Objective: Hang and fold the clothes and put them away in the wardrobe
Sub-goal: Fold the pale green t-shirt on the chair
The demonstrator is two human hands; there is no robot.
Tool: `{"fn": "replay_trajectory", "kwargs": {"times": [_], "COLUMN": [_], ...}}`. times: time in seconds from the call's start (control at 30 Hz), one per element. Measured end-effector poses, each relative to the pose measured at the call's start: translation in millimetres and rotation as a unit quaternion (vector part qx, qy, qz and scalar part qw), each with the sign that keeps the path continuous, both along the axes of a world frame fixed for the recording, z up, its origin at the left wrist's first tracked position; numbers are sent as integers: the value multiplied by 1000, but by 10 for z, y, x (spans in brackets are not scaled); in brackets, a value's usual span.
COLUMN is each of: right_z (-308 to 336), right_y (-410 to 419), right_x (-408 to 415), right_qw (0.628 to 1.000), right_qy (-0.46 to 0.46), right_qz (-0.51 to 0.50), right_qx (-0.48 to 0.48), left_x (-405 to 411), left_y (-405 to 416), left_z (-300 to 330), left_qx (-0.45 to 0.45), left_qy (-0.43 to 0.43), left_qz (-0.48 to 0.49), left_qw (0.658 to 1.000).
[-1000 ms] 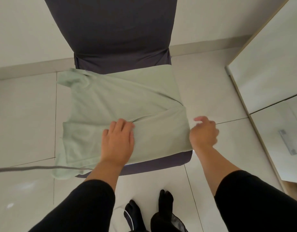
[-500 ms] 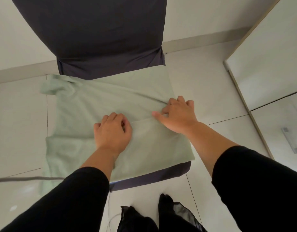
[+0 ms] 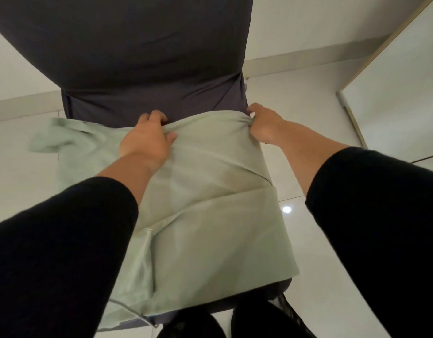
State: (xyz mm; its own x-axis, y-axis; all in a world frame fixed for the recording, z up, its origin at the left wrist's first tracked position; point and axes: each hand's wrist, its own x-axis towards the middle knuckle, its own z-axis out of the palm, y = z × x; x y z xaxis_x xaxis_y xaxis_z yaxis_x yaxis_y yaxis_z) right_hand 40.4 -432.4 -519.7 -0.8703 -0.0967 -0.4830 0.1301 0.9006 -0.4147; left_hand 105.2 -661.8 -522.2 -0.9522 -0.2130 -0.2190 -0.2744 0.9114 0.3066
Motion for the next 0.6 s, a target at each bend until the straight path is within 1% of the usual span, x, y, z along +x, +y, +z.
{"fn": "replay_trajectory", "kwargs": {"times": [0.03, 0.07, 0.1, 0.13, 0.17, 0.23, 0.27, 0.37, 0.47, 0.53, 0.6], "right_z": [10, 13, 28, 40, 36, 0, -25, -47, -1, -1, -17], "right_y": [34, 55, 53, 29, 1, -38, -30, 46, 88, 98, 99], "right_x": [-48, -95, -125, -151, -178, -197, -192, -116, 5, 115, 224], "right_qw": [998, 993, 984, 973, 963, 951, 949, 967, 972, 976, 977], "right_qy": [31, 91, 158, 208, 234, 222, 202, 191, 205, 195, 179], "right_qz": [3, -15, -51, -96, -134, -190, -208, -167, -117, -88, -110], "right_qx": [48, 71, 63, 28, -20, -104, -122, -41, 12, 43, 37], "left_x": [-26, -52, -76, -92, -101, -64, -30, 75, 175, 268, 415], "left_y": [8, 26, 61, 107, 157, 215, 202, 3, -283, -427, -523], "left_z": [9, 21, 37, 49, 60, 36, 7, -18, 62, 135, 197], "left_qx": [-3, -3, 2, 17, 34, 45, 32, -67, -182, -241, -266], "left_qy": [14, 39, 71, 103, 129, 141, 132, 85, 34, 25, 45], "left_qz": [-1, 8, 28, 54, 75, 83, 77, 78, 66, 42, -3], "left_qw": [1000, 999, 997, 993, 988, 986, 988, 991, 981, 969, 963]}}
